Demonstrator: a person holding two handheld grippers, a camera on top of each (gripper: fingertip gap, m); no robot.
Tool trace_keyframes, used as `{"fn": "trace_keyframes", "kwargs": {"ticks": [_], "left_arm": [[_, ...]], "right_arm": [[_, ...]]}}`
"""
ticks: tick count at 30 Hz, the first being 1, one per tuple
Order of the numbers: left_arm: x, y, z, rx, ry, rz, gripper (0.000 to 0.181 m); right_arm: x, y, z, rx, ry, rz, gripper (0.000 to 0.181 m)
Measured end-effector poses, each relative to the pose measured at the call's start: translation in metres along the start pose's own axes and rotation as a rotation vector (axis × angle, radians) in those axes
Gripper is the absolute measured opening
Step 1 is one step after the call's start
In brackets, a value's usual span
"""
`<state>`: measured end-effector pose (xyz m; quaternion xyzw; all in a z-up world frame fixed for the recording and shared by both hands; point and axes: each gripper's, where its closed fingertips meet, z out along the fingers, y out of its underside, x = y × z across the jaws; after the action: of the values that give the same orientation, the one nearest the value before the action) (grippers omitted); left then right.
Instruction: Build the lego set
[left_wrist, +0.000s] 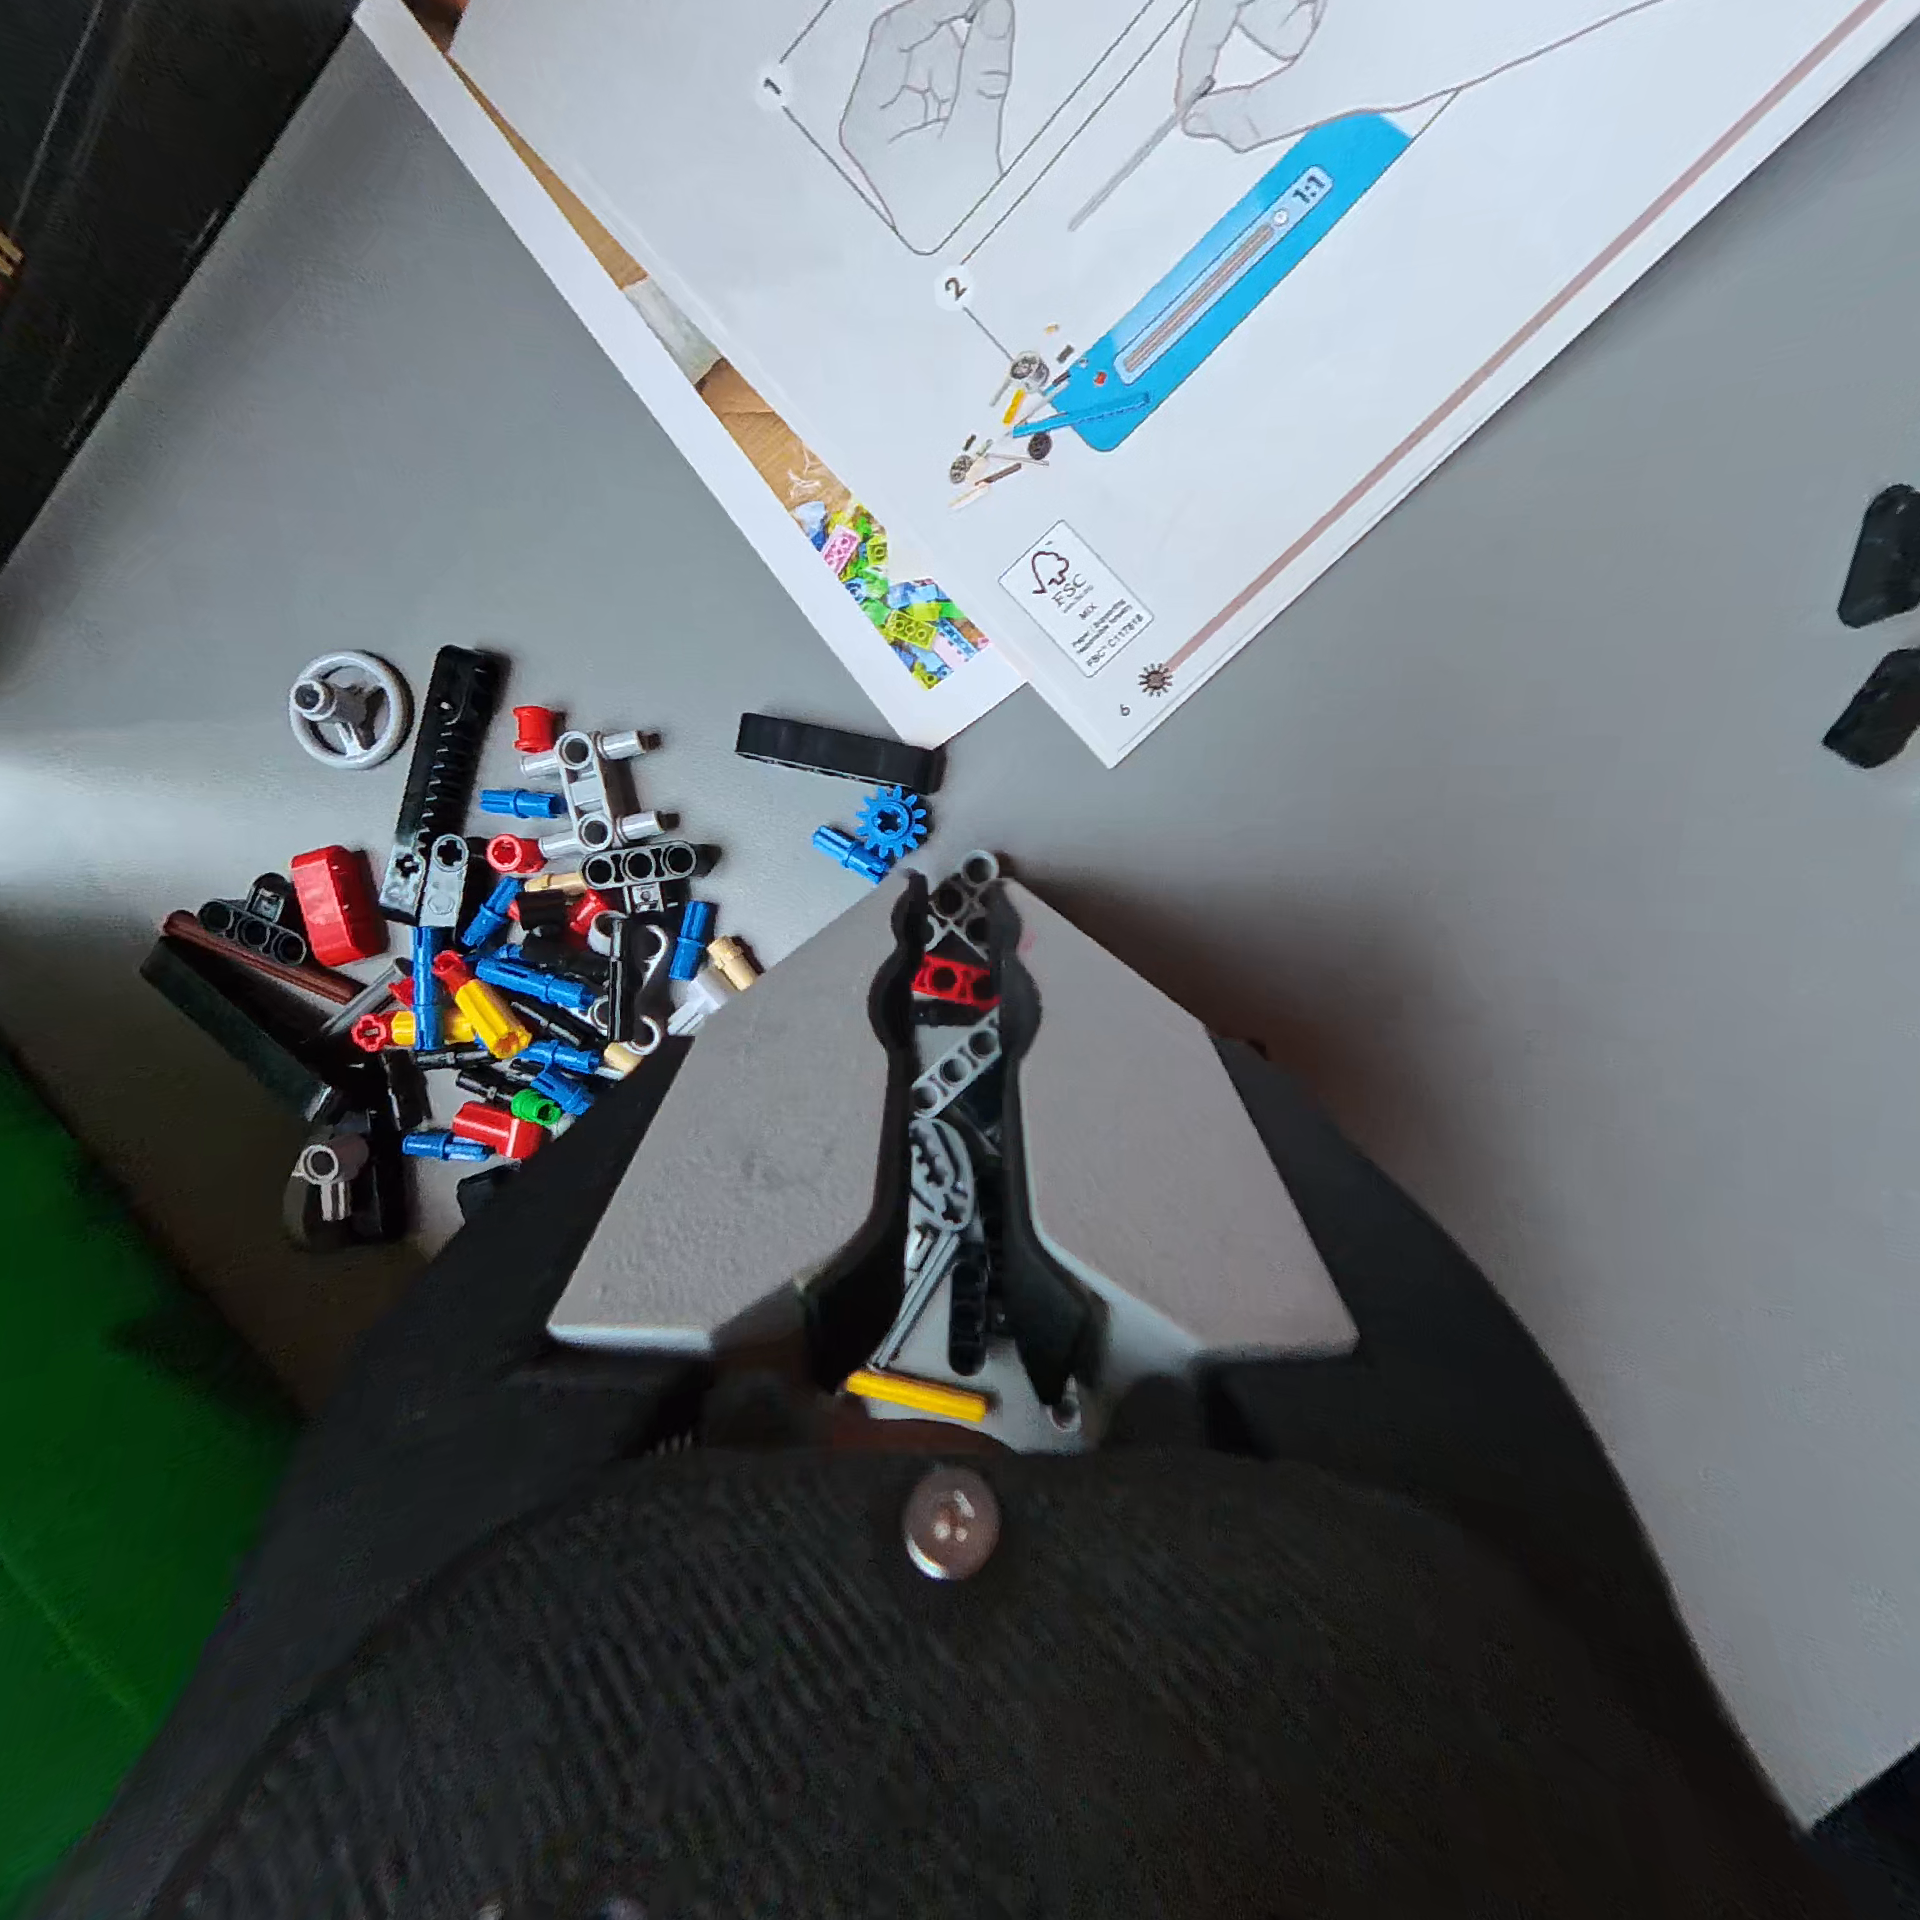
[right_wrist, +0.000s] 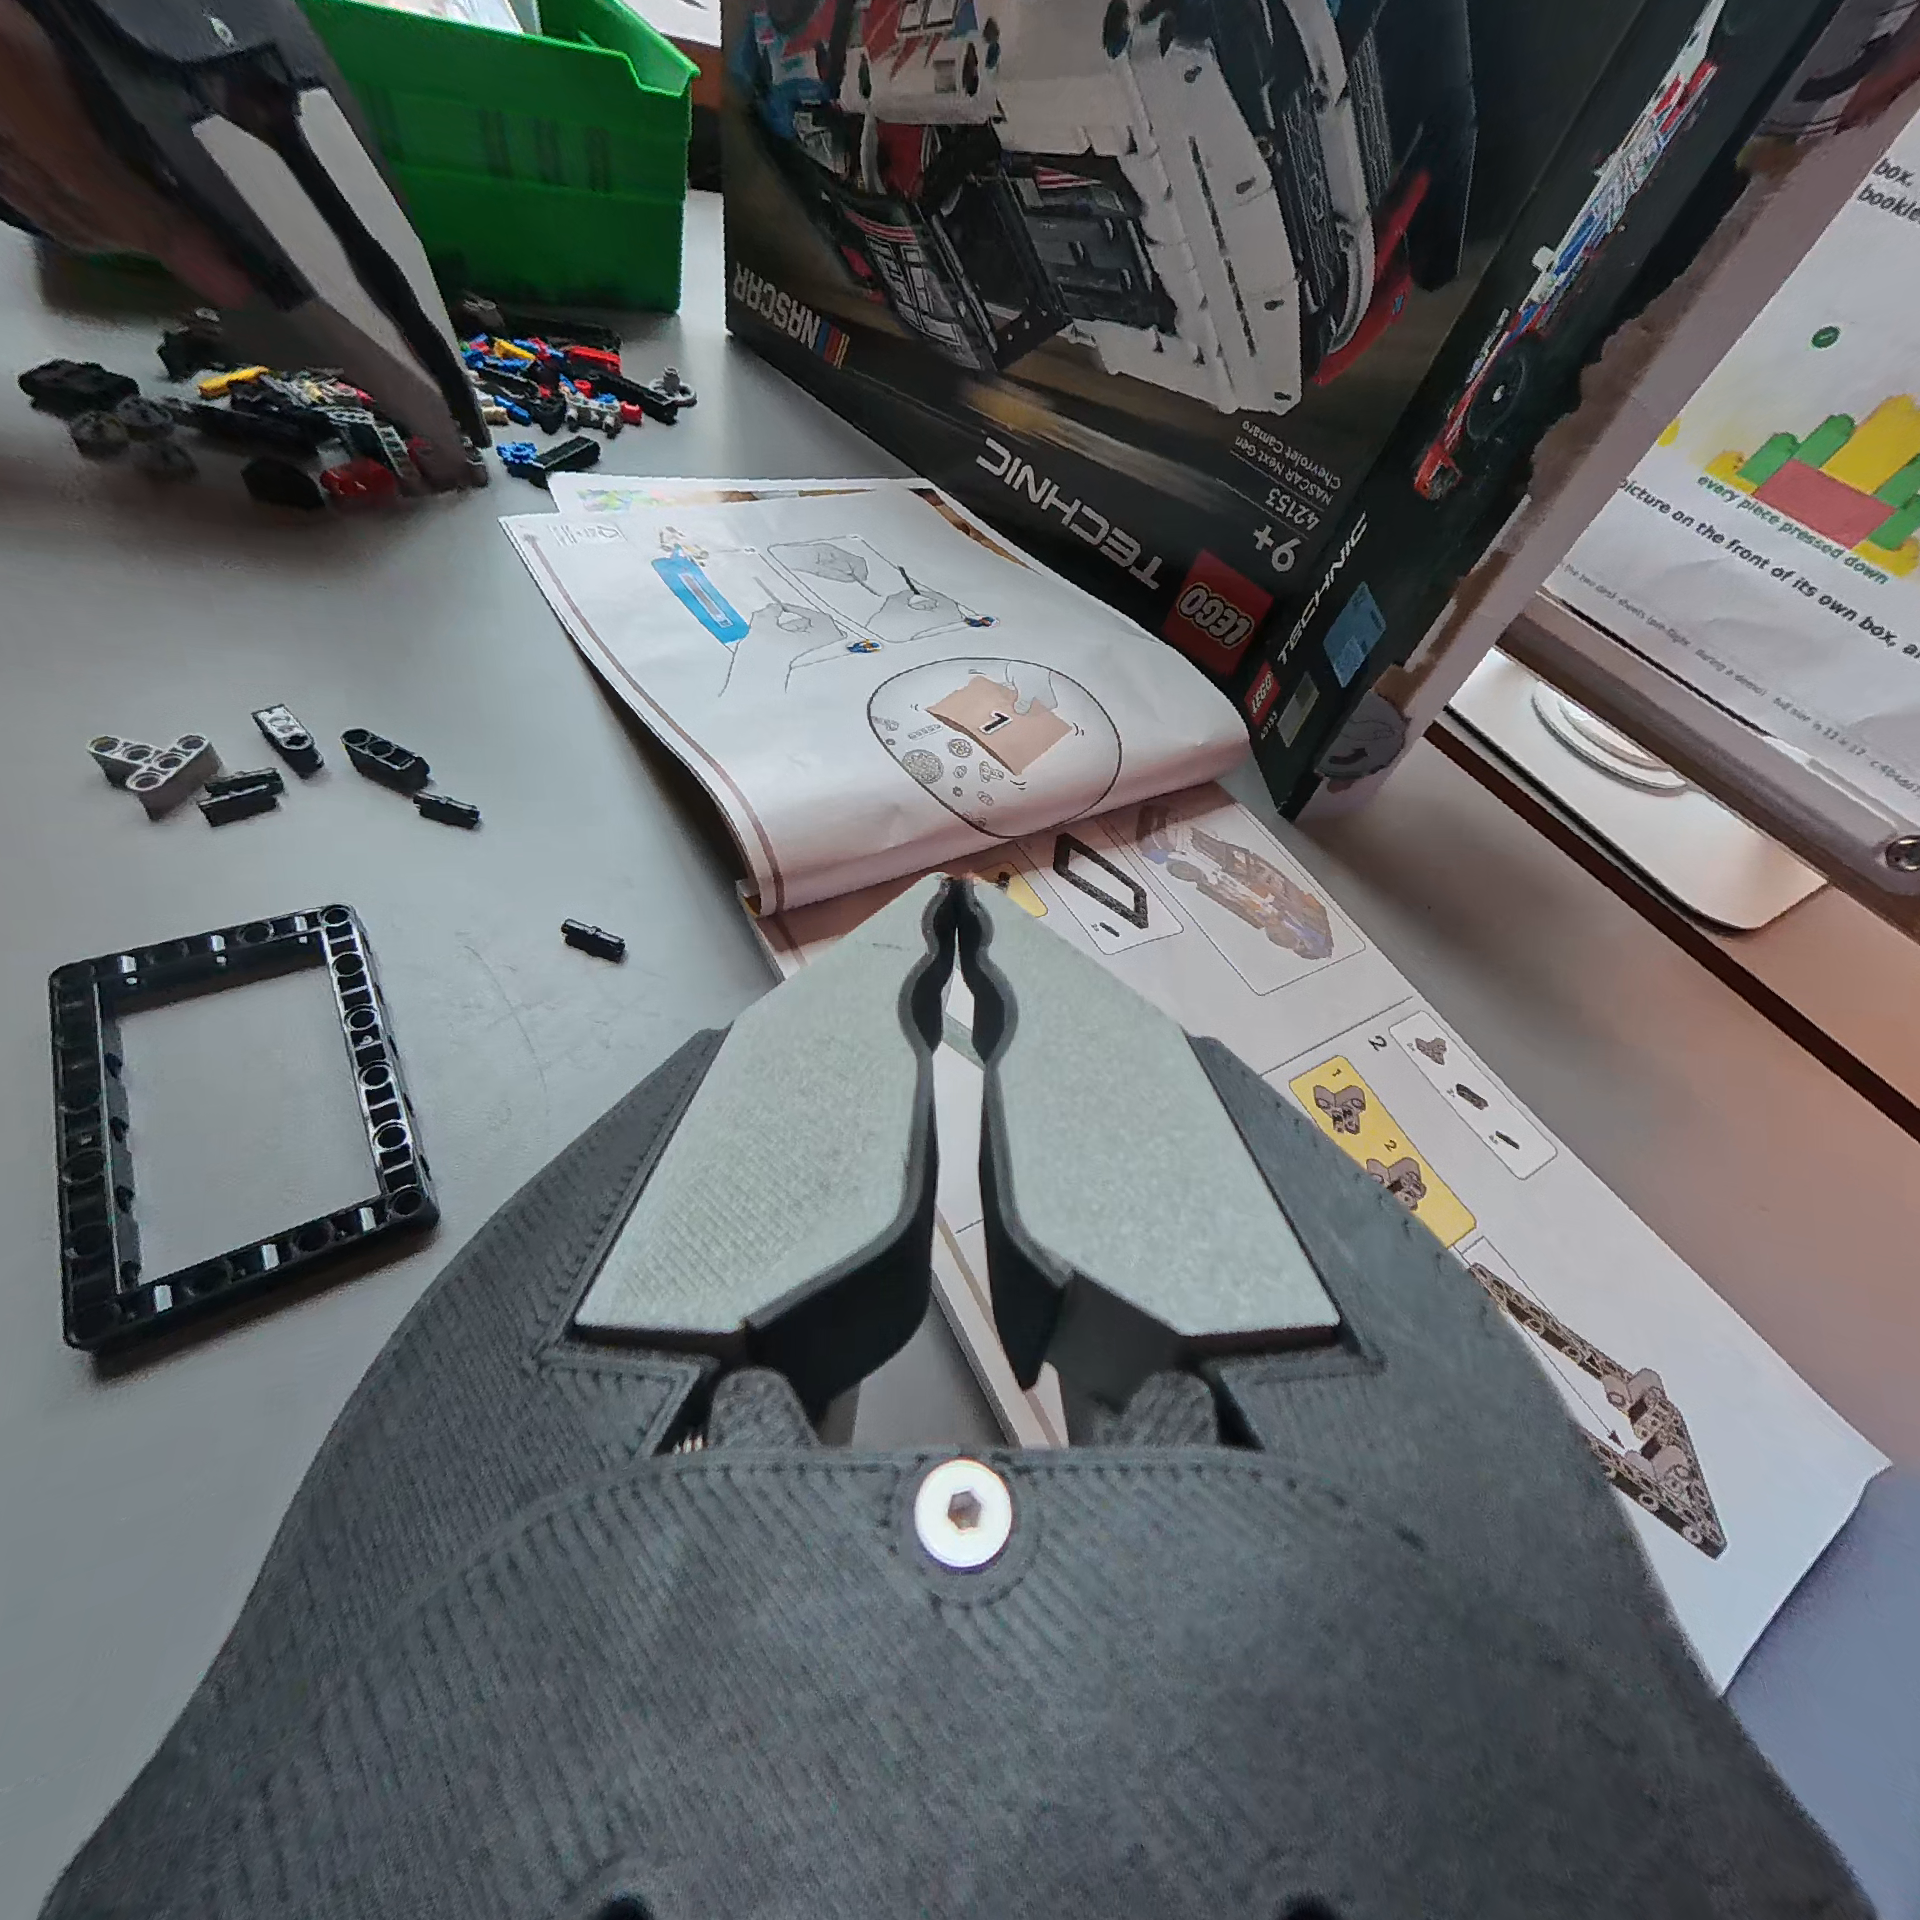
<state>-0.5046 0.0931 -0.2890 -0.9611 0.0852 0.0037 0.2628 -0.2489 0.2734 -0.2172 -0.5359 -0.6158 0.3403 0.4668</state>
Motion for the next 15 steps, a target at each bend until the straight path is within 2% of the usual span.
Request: {"fn": "trace_keyframes", "kwargs": {"ticks": [2,5,9,15], "left_arm": [[-0.0012,0.0013,0.0011,-0.002,0.007,-0.002,0.011],[-0.0022,0.0054,0.0029,-0.031,0.005,-0.008,0.025],[0.0036,0.0013,0.0056,-0.002,0.041,-0.002,0.006],[0.0045,0.0011,-0.0020,-0.014,-0.002,0.029,0.006]], "right_arm": [[-0.0003,-0.0008,-0.0006,0.004,-0.001,-0.001,0.000],[0.0004,-0.0022,-0.0018,0.009,0.003,-0.002,0.000],[0.0008,-0.0032,-0.0028,0.012,0.005,-0.002,0.000],[0.0010,-0.0037,-0.0036,0.014,0.008,-0.005,0.000]]}}
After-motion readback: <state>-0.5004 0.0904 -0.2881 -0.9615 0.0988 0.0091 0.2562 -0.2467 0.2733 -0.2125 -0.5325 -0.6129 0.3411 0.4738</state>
